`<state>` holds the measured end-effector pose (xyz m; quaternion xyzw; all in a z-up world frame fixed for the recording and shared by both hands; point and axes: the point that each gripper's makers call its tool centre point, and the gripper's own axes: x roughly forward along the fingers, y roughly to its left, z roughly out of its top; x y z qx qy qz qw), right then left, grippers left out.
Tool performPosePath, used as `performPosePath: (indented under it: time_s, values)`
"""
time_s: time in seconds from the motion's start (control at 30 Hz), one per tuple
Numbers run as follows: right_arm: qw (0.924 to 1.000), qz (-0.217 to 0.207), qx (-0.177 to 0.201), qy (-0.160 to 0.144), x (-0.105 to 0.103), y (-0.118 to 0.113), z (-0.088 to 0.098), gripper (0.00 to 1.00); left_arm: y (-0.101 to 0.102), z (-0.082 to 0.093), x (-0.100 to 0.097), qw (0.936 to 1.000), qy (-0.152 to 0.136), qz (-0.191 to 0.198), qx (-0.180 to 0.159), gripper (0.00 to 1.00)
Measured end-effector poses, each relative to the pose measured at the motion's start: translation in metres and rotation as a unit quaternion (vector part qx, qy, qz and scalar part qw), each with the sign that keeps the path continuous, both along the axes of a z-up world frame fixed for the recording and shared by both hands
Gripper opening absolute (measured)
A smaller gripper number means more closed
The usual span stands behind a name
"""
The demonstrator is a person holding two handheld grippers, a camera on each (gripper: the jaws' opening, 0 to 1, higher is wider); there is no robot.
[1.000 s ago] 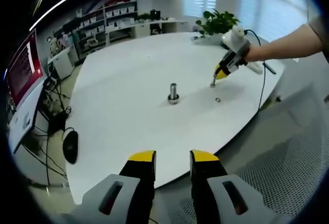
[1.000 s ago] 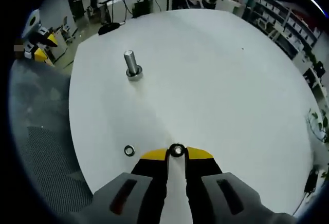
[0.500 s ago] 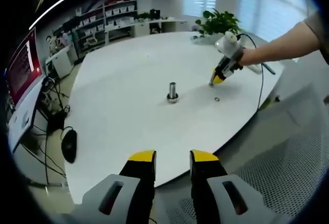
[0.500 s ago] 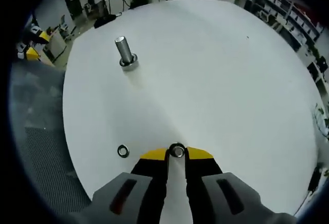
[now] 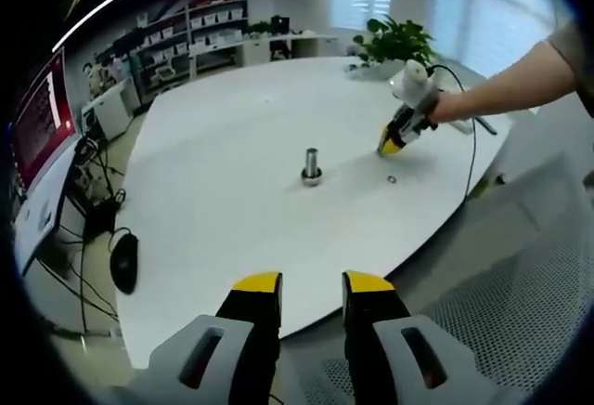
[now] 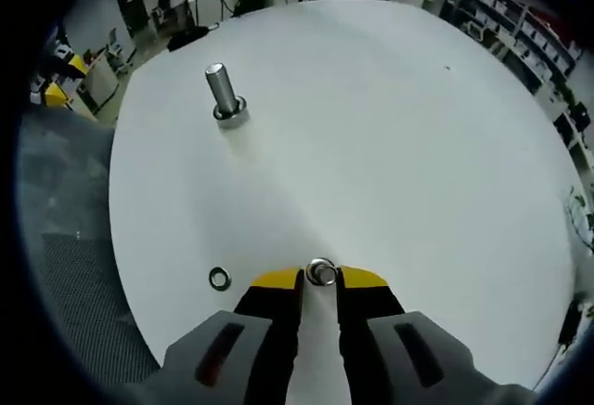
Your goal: Place the washer onto the threaded stud by aligning its center hole with the stud, sliding it down to the base, and recovering from edge contact or off-axis alignment until the washer reaches the visible bottom stop.
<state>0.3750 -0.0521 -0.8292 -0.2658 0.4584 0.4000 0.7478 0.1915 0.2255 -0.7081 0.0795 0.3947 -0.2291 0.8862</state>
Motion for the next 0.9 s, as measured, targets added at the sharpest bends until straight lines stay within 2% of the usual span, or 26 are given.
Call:
performPosePath:
  time_s: [0.17,0.4,0.53,0.7,0.9]
  values:
    - [1.0,-0.003,-0.002,-0.002,-0.005,-0.008,0.0,0.2,0.001,0.003,0.002,0.9999,-0.006,0.008,-0.006,0.23]
    - [0.9998,-0.014,0.007,0.011,-0.027,-0.014,0.003,0.21,0.003,0.004,0.004,0.9998,-0.011,0.014,-0.008,0.23]
    - [0.9996,0.0,0.027,0.013,-0.042,0.003,0.005,0.23,0.004,0.004,0.003,0.9998,-0.01,0.018,-0.006,0.23]
    - [0.9989,0.024,0.027,0.032,-0.065,0.021,0.001,0.23,0.008,0.002,0.003,0.9996,-0.006,0.027,0.001,0.23]
    - [0.9983,0.042,0.02,0.034,-0.076,0.033,-0.004,0.23,0.01,0.002,0.003,0.9994,-0.008,0.034,0.003,0.24]
